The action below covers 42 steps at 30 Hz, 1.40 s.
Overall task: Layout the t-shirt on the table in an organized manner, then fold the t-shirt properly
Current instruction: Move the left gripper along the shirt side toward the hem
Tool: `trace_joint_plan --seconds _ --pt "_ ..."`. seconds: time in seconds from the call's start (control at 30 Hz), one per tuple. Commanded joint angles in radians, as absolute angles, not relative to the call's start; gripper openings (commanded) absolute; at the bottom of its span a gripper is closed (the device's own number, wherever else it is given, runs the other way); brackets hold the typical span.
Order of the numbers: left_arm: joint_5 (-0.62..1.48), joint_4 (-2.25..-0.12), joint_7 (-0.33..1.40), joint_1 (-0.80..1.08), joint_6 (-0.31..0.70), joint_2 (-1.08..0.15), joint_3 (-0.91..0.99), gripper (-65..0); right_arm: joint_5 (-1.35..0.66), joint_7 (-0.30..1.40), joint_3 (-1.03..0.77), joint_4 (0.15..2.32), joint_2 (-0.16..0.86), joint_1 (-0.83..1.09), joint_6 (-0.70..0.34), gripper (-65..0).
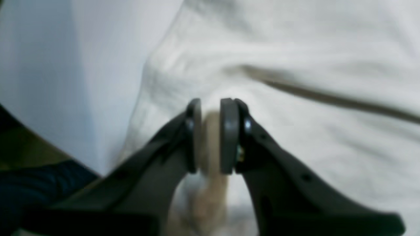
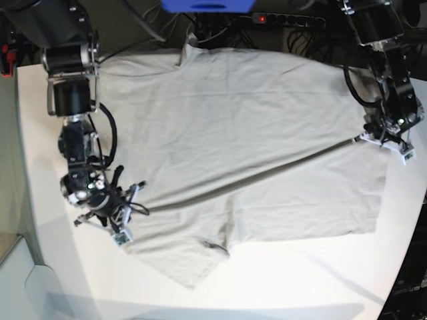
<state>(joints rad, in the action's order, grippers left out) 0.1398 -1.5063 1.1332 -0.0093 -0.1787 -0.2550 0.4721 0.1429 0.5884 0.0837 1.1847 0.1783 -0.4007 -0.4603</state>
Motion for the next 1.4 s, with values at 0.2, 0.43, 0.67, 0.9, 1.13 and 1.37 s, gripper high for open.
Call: trace_joint_plan --seconds 0.2,0.43,0.67,0.9,1.13,1.37 --pt "0.137 -1.461 1.092 -0.203 -0.18 -0.262 0.427 -54.7 0.136 0.607 0.081 1.331 0.189 -0.317 -0.458 -65.0" --pt "0.136 -1.19 1.018 -0.4 -0.18 -0.263 0.32 -54.7 0.136 0.607 0.005 1.334 0.186 -0.252 -0.46 -65.0" --pt "0.136 -0.911 0.851 -0.489 -0.18 -0.26 0.236 -54.7 0.136 0.607 -0.01 1.334 0.193 -0.239 -0.46 -65.0" --pt "0.136 -0.722 0.651 -0.516 -0.18 -0.26 0.191 -54.7 0.136 0.605 -0.012 1.334 0.211 -0.236 -0.46 -65.0" --pt "0.136 -0.552 0.456 -0.57 -0.18 -0.263 0.15 -54.7 0.136 0.605 -0.012 1.333 0.208 -0.255 -0.46 -65.0" --pt "0.142 -0.437 0.361 -0.661 -0.186 -0.255 0.077 -54.7 0.136 0.607 -0.005 1.331 0.203 -0.257 -0.46 -65.0"
